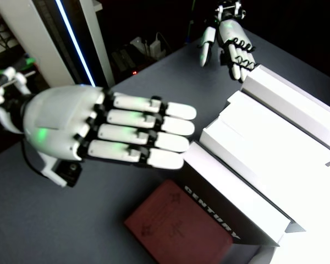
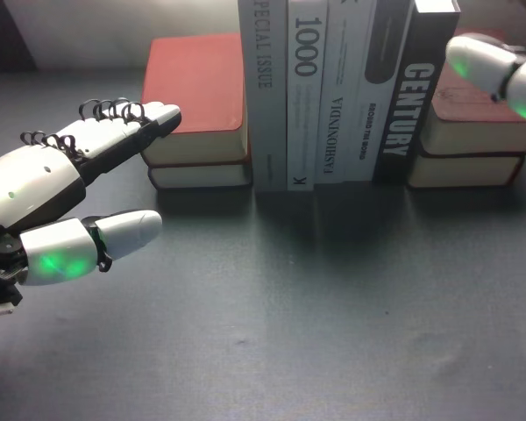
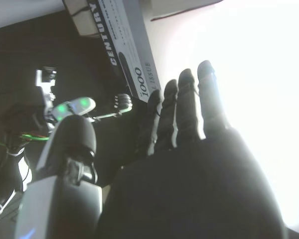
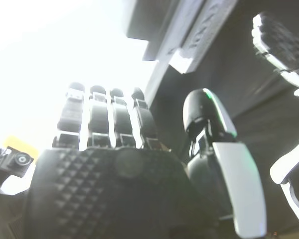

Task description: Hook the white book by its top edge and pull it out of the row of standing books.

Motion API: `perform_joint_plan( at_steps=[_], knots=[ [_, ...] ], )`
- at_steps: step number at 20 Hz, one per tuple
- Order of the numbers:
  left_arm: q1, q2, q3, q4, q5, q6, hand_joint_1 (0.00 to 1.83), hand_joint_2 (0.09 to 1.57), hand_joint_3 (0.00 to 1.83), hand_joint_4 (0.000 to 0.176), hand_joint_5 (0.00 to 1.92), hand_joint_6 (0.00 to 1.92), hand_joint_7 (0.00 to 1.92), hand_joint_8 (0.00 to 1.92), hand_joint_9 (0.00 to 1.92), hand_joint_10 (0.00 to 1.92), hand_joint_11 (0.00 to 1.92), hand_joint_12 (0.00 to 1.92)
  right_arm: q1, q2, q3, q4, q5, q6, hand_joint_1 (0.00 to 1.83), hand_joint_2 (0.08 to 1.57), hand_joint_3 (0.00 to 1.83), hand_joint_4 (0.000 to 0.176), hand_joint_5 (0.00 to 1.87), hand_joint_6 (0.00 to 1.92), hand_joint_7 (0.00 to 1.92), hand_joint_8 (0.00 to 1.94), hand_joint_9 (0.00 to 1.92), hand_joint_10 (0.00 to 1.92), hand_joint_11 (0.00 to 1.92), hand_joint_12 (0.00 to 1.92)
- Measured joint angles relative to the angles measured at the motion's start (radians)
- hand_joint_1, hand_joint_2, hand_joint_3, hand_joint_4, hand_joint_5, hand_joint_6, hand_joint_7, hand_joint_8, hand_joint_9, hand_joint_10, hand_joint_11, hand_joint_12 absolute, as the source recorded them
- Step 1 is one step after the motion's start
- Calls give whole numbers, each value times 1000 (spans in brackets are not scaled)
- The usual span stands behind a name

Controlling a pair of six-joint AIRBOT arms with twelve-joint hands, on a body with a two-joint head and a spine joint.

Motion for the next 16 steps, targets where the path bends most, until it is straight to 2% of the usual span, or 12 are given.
perform_joint_plan(
  at_steps=[2, 3, 4, 5, 6, 7, 8, 11, 13, 14, 15, 16],
  knots=[
    [0, -10, 6, -14, 0, -4, 191, 1394, 0, 17, 0, 0, 0, 0, 0, 0, 0, 0, 35, -26, 20, -4, -47, -18, 140, 1442, 0, 0, 117, 34, 0, 0, 0, 0, 0, 0],
    [0, -13, 8, -14, -1, -5, 181, 1392, 0, 32, 0, 0, 0, 0, 0, 0, 0, 0, 42, -32, 25, -5, -55, -19, 154, 1436, 0, 0, 119, 34, 0, 0, 0, 0, 0, 0],
    [0, -13, 8, 0, 4, -7, 169, 1393, 0, 33, 0, 0, 0, 0, 0, 0, 0, 0, 56, -44, 37, -5, -74, -19, 155, 1431, 0, 6, 125, 36, 0, 0, 0, 0, 0, 0],
    [0, -14, 8, 6, 4, -7, 182, 1391, 0, 45, 0, 0, 0, 0, 0, 0, 0, 0, 66, -54, 49, -5, -95, -19, 153, 1425, 0, 20, 124, 36, 0, 0, 0, 0, 0, 0],
    [0, -16, 9, 2, 3, -11, 206, 1388, 0, 47, 0, 0, 0, 0, 0, 0, 0, 0, 72, -63, 58, 0, -106, -19, 166, 1419, 0, 20, 135, 40, 0, 0, 0, 0, 0, 0],
    [0, -18, 12, 2, 3, -11, 200, 1388, 0, 52, 0, 0, 0, 0, 0, 0, 0, 0, 81, -71, 67, 2, -121, -19, 171, 1420, 0, 17, 137, 41, 0, 0, 0, 0, 0, 0],
    [0, -19, 13, 2, 4, -13, 152, 1386, 0, 62, 0, 0, 0, 0, 0, 0, 0, 0, 81, -78, 74, 2, -133, -19, 172, 1419, 0, 1, 141, 42, 0, 0, 0, 0, 0, 0],
    [0, -19, 13, 1, 3, -15, 148, 1381, 0, 71, 0, 0, 0, 0, 0, 0, 0, 0, 81, -79, 72, 0, -162, -19, 226, 1409, 0, 0, 221, 72, 0, 0, 0, 0, 0, 0],
    [1, -19, 13, 1, 2, -18, 138, 1376, 0, 58, 0, 0, 0, 0, 0, 0, 0, 0, 81, -72, 56, 5, -158, -19, 174, 1424, 1, 0, 286, 104, 0, 0, 0, 0, 0, 0],
    [3, -19, 13, -1, -1, -18, 147, 1375, 0, 47, 0, 0, 0, 0, 0, 0, 0, 0, 81, -63, 40, -1, -151, -20, 123, 1444, 0, 0, 292, 224, 0, 0, 0, 0, 0, 0],
    [6, -19, 12, -5, -2, -18, 158, 1369, 0, 39, 0, 0, 0, 0, 0, 0, 0, 0, 76, -52, 26, -10, -137, -19, 140, 1440, 2, 0, 250, 436, 0, 0, 0, 0, 0, 0],
    [9, -19, 12, -7, -5, -18, 181, 1365, 0, 43, 0, 0, 0, 0, 0, 0, 0, 0, 61, -42, 11, -16, -112, -19, 155, 1437, 0, 0, 205, 590, 0, 0, 0, 0, 0, 0]
  ],
)
